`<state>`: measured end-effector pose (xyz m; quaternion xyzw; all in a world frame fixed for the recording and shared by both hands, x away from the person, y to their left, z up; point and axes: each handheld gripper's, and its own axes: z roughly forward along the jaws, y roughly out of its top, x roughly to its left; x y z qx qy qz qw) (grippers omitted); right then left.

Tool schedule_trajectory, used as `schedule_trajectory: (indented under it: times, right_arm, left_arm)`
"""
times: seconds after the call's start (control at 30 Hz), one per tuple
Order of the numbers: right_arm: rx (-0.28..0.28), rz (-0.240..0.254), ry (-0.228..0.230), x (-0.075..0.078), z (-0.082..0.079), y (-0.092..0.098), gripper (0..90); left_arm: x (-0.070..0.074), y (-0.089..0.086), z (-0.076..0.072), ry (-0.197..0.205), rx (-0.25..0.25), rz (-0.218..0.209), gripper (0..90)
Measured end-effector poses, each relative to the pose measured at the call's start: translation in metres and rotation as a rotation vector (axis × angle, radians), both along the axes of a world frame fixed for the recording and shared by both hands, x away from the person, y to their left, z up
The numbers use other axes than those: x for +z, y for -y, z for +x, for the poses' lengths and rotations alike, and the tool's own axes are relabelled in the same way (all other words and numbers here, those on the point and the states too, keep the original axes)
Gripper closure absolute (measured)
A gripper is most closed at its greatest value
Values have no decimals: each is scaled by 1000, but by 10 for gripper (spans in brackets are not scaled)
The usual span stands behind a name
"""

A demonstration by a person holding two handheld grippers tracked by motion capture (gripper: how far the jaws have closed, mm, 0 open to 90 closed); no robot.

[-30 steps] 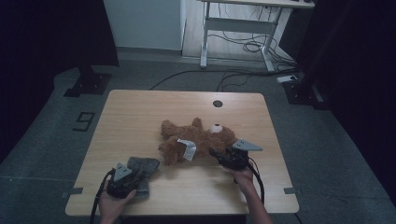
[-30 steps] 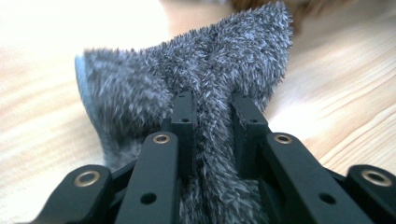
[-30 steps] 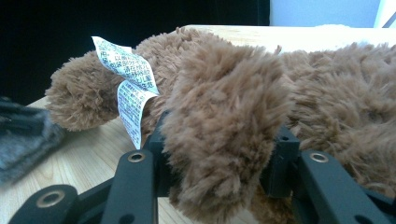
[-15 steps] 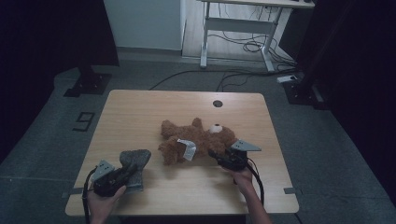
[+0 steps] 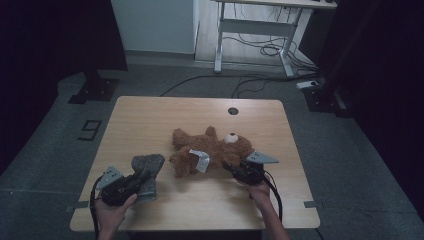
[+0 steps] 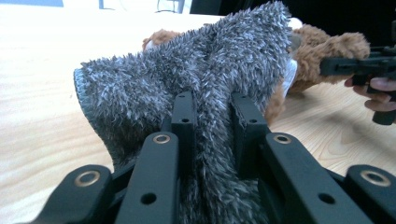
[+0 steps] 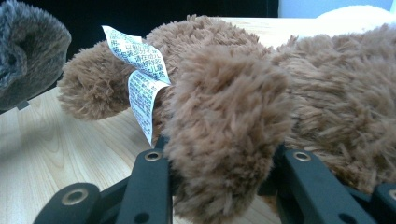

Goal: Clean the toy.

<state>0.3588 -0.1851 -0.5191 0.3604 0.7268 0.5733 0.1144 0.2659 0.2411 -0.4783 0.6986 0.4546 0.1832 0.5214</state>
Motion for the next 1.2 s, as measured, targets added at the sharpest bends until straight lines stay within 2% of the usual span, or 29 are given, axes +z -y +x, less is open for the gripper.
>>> schedule_trajectory:
  times: [0.17,0.33,0.5,0.67,0.8,0.9,0.97,1.1,1.2]
  right_arm:
    - [-2,11,-10,-2,-3,1,661]
    - [-5,7,-7,-2,-5,1,661]
    - [-9,16,-10,0,-6,-3,662]
    - [-3,8,3,4,-7,-8,662]
    - [-1,32,-13,3,-6,-7,663]
    - [-1,41,-17,3,-6,-7,665]
    - [1,48,-21,3,-6,-7,665]
    - [-3,66,-35,2,-4,-7,665]
    - [-3,66,-36,1,-4,-7,665]
  left_arm:
    - [7,13,4,11,-33,5,734]
    - [21,37,14,37,-86,35,734]
    - [31,69,28,43,-137,61,734]
    - [38,110,52,29,-204,81,734]
    - [32,147,73,-2,-245,120,734]
    - [20,169,87,-46,-243,147,734]
    - [8,180,92,-63,-232,185,734]
    - [5,179,92,-54,-218,186,735]
    - [2,175,89,-39,-205,210,735]
